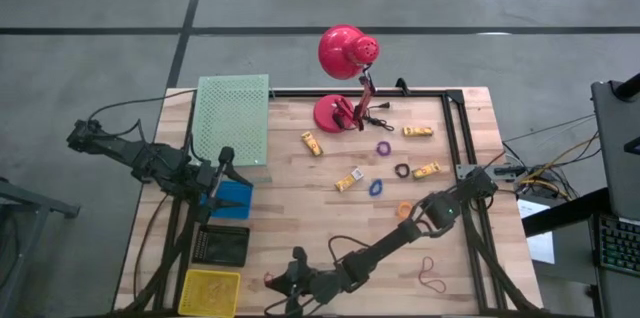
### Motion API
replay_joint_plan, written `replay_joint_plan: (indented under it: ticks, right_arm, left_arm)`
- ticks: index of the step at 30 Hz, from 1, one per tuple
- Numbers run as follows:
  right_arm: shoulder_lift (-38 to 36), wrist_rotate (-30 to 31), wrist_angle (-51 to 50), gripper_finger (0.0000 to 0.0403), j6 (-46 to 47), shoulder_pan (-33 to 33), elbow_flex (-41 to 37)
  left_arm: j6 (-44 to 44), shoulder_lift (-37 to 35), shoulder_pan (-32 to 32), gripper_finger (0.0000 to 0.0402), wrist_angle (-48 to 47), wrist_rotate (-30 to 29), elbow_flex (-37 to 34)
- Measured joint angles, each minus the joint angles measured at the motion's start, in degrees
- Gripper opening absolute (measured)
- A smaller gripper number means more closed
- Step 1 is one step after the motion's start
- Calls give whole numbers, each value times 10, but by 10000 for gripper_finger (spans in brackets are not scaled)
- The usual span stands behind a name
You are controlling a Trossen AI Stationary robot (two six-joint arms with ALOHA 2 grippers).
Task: Pick & Place Office Desk Supplies
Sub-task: Put the top red rubber band into the yellow bin
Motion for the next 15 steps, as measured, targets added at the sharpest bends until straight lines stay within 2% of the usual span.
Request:
replay_joint_plan:
  ticks: [10,15]
  right_arm:
    - [0,1,-1,8,1,-6,0]
    - [-1,-3,-39,8,64,-7,0]
  left_arm:
    - [0,0,0,241,0,0,0]
    - [0,0,0,240,0,0,0]
